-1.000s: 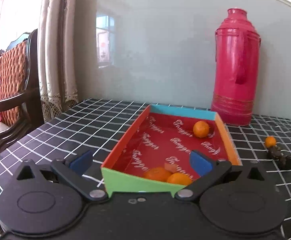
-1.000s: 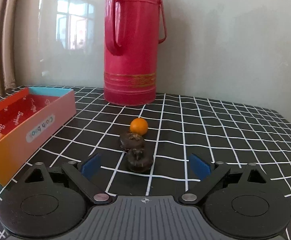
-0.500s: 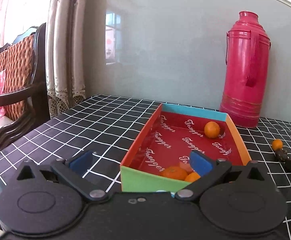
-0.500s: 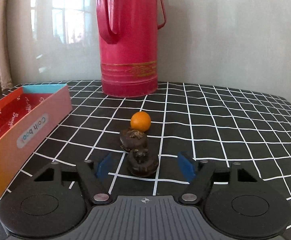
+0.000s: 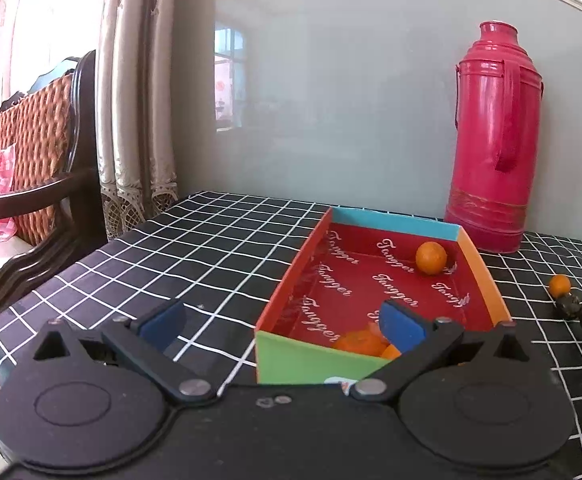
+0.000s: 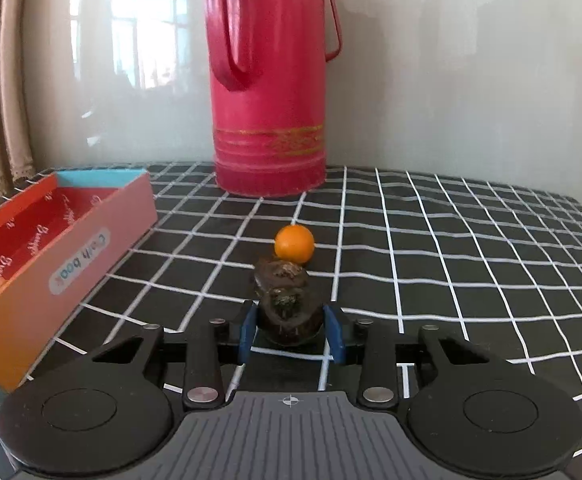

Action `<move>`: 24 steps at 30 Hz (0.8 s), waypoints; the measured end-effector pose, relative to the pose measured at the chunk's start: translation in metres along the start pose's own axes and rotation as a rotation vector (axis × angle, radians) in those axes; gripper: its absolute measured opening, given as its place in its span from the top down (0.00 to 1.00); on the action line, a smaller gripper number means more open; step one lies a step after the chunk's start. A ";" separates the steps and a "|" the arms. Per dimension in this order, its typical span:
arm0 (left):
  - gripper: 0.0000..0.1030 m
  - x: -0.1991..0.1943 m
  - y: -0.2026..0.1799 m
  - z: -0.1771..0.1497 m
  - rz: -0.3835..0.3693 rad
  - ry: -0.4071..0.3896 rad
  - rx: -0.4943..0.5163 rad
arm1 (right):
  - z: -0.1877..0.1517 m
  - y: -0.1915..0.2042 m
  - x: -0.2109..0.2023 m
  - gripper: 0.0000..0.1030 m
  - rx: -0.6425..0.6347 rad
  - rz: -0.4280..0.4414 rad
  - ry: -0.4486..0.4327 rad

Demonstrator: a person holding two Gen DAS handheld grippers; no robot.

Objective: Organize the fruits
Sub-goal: 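Carry the dark fruit over the box and open the right gripper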

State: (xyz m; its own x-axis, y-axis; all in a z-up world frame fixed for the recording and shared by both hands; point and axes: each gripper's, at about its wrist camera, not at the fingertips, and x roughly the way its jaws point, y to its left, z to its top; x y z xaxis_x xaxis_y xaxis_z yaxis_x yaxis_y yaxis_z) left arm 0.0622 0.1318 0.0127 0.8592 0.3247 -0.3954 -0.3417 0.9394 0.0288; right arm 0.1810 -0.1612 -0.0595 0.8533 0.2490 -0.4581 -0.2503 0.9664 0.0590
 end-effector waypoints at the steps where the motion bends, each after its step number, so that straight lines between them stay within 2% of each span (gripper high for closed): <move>1: 0.06 -0.001 0.002 0.000 0.003 0.000 -0.002 | 0.001 0.003 -0.002 0.64 0.000 0.007 -0.011; 14: 0.06 -0.005 0.024 0.000 0.044 -0.012 -0.034 | 0.008 0.053 -0.027 0.64 -0.044 0.157 -0.168; 24: 0.06 -0.006 0.034 -0.003 0.064 -0.008 -0.035 | 0.010 0.094 -0.032 0.64 -0.070 0.285 -0.237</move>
State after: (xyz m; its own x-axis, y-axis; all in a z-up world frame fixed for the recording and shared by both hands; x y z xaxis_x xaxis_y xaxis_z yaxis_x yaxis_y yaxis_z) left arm 0.0445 0.1615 0.0137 0.8378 0.3854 -0.3867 -0.4095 0.9121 0.0217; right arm 0.1346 -0.0782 -0.0300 0.8251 0.5230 -0.2138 -0.5165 0.8515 0.0899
